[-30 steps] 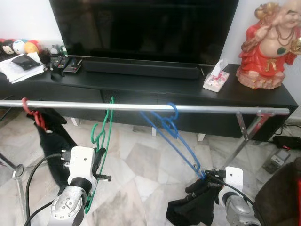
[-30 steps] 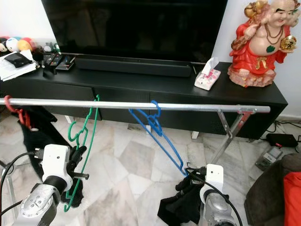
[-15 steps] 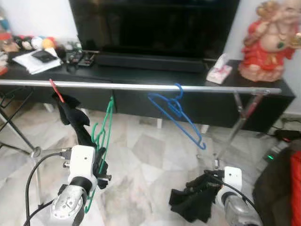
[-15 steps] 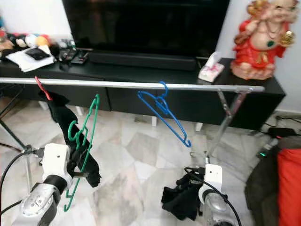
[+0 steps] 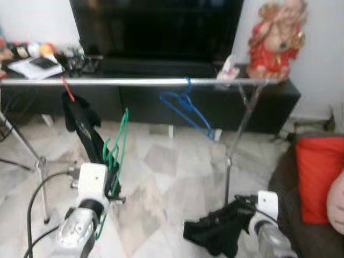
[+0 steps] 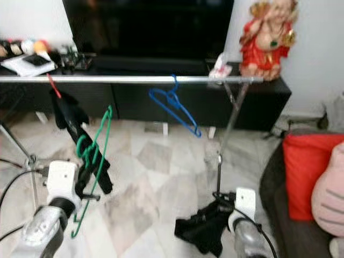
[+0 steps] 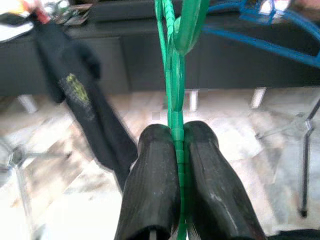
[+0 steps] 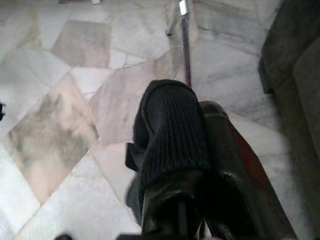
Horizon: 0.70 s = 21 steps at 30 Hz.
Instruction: Hang hanger
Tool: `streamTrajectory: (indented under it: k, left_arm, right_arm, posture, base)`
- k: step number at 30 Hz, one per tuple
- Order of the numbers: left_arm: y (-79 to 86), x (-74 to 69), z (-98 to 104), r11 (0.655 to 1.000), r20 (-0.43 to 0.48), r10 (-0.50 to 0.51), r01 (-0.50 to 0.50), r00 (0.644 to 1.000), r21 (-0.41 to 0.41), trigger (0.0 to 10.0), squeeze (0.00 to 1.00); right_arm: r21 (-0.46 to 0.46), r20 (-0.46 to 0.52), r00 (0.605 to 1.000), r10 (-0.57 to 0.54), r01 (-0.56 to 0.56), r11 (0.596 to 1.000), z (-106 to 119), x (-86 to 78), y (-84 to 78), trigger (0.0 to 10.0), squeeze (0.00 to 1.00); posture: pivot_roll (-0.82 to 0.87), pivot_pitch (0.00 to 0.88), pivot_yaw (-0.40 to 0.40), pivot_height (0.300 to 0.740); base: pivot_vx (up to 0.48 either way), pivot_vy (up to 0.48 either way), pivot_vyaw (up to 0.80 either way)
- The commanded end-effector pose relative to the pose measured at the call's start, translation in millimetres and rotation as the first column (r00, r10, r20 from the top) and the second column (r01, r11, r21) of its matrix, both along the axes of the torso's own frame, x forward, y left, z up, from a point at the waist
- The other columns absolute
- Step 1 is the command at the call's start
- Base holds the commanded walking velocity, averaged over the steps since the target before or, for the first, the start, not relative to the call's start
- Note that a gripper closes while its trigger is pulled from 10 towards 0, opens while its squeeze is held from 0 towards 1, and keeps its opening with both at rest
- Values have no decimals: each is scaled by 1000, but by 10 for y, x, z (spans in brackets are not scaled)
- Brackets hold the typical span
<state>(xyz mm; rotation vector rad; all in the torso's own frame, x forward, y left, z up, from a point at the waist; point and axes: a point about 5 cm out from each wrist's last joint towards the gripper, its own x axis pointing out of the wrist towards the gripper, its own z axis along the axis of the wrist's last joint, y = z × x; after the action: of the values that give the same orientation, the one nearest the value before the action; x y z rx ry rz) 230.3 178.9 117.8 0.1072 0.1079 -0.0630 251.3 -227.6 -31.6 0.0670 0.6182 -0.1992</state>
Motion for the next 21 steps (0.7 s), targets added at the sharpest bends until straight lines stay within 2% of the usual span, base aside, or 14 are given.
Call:
streamTrajectory:
  k: [1,7,15,21]
  left_arm:
    - [23,11,-22,1000,-17,16,-16,1000,11,10000,0]
    - [8,39,-32,1000,-28,23,-23,999,-10,10000,0]
    - [3,34,-37,1000,-31,27,-28,999,-11,10000,0]
    - [9,29,-31,1000,-31,27,-27,999,-8,10000,0]
  right_arm:
    - [-2,24,1000,2,-2,1000,34,41,12,10000,0]
    - [-6,29,1000,1,-1,1000,43,49,5,10000,0]
    - [-13,35,999,1,0,1000,50,50,-7,10000,0]
    - [-15,38,999,4,-4,1000,51,50,-3,10000,0]
  posture:
    - [-7,0,1,740]
    - [-12,0,-5,740]
    - [-14,0,-8,740]
    - [-11,0,-7,740]
  base:
    - [0,0,0]
    - [0,0,0]
    - [0,301,0]
    - [0,-69,0]
